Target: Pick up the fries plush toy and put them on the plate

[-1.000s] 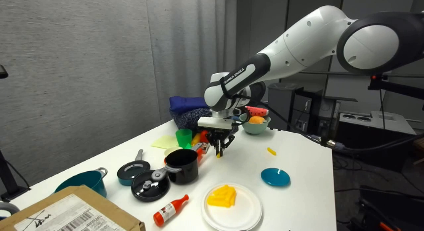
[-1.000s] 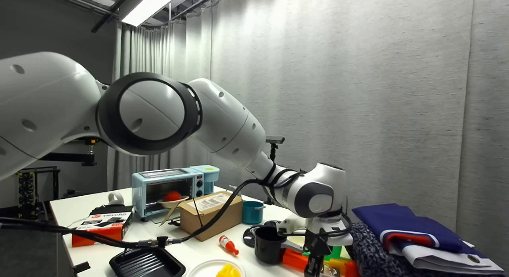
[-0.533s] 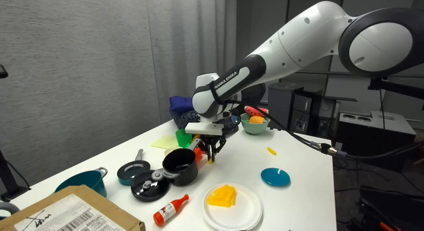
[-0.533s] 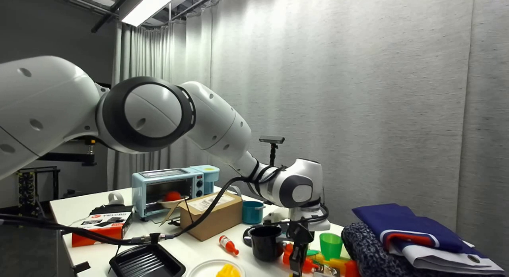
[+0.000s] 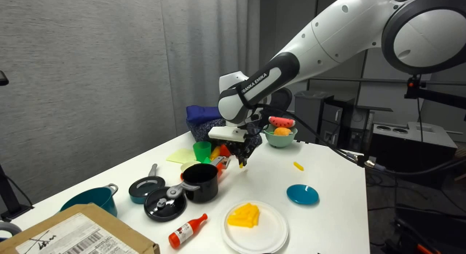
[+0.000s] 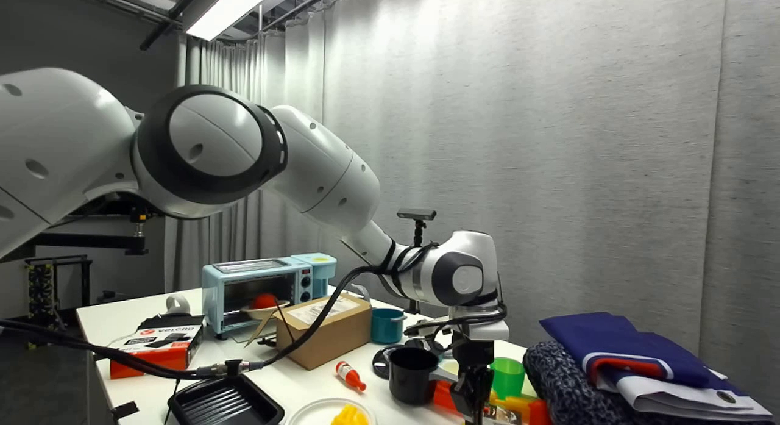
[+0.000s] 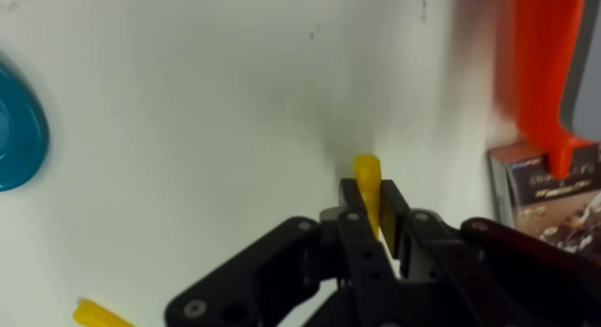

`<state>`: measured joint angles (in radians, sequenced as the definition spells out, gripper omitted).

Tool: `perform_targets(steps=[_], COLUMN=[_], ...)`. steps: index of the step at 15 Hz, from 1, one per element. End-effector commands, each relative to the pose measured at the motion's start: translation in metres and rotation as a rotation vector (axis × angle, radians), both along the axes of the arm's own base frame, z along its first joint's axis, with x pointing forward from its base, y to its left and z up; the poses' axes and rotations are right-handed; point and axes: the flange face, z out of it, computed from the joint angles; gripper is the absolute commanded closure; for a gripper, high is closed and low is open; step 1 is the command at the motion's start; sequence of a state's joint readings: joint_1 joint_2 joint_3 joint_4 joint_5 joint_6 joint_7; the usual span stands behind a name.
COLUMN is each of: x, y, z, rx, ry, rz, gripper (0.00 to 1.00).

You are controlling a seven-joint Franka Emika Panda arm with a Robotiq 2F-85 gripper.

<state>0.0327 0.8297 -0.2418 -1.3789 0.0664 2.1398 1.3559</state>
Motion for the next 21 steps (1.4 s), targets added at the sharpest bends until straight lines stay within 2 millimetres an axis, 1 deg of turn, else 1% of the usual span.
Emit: perform_targets(steps=[1, 2, 4, 8, 10, 11, 14, 17, 18, 20, 21], x=[-0.025, -0.031, -0.04, -0.063, -0.079, -0.054, -0.07, -0.074, -0.073, -0.071, -0.071], y=[-0.037, -0.044, -0.048, -0.039, -0.037, -0.043, -0.041, -0.04, -0.041, -0.023, -0.007], z=[0.01, 0.011, 0.015, 0.027, 0.032, 0.019, 0.025, 0.026, 0.025, 0.015, 0.009], rx=[-0.036, -0.027, -0.012, -0.015, -0.03, -0.025, -0.025, -0.023, -0.017, 0.003, 0.02], ry=[0.055, 0.068, 0.04, -0.025, -0.047, -0.027, -0.036, -0.036, -0.044, -0.056, -0.057], rz=[-0.155, -0.172, -0.125, 0.045, 0.102, 0.036, 0.069, 0.072, 0.058, 0.07, 0.093], gripper=[0.96, 0.96, 0.96, 0.96, 0.96, 0.86, 0.86, 0.86, 0.96, 0.96, 0.96])
